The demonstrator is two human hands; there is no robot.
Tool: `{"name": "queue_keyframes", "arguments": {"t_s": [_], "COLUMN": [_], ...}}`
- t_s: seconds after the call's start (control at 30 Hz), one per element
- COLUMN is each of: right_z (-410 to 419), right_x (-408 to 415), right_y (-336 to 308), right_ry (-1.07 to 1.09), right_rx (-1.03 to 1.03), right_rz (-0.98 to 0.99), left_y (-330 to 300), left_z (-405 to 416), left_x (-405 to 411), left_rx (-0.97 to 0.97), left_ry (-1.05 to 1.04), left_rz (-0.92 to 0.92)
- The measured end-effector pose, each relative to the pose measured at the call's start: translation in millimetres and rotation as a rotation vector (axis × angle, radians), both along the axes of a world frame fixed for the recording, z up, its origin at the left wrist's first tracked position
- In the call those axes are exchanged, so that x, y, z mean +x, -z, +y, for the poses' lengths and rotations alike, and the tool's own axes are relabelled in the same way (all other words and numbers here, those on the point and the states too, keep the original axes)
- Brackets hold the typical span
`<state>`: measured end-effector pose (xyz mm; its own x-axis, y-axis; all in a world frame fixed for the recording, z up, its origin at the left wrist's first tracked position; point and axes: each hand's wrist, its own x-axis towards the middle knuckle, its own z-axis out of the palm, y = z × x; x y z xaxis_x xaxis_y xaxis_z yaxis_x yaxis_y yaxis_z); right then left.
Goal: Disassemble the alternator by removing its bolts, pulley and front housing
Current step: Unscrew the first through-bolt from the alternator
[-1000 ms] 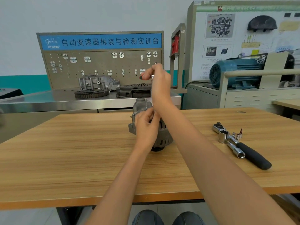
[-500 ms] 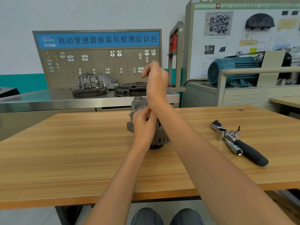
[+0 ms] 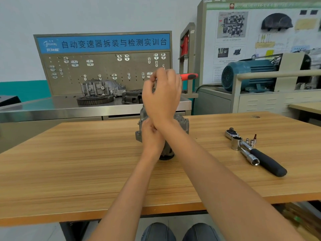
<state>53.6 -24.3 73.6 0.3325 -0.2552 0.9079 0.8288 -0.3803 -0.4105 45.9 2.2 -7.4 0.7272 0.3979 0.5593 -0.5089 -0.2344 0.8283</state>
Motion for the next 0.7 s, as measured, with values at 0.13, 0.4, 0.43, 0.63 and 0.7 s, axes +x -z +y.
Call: {"name": "queue_keyframes", "arguments": {"t_s": [0.13, 0.4, 0.43, 0.63, 0.7], "right_z": [-2, -21, -22, -11, -5], "right_x": [-5, 9, 9, -1, -1], "right_y": [-12, -30, -31, -13, -4], "right_ry": [-0.327, -1.046, -1.029, -0.552, -0.106], "right_rx": [0.052, 0.223, 0.231, 0.101, -0.065], "right_rz": [0.229, 0.547, 0.555, 0.278, 0.107], "left_y": [2, -1, 0, 1, 2], "left_z": [0, -1, -1, 1, 1], "left_x": [2, -6, -6, -3, -1], "left_rx": [-0.013, 0.092, 0.091, 0.03, -0.02], "left_ry": [-0.004, 0.022, 0.013, -0.02, -0.029], "left_rz": [-0.007, -0.039, -0.041, -0.021, 0.006]}}
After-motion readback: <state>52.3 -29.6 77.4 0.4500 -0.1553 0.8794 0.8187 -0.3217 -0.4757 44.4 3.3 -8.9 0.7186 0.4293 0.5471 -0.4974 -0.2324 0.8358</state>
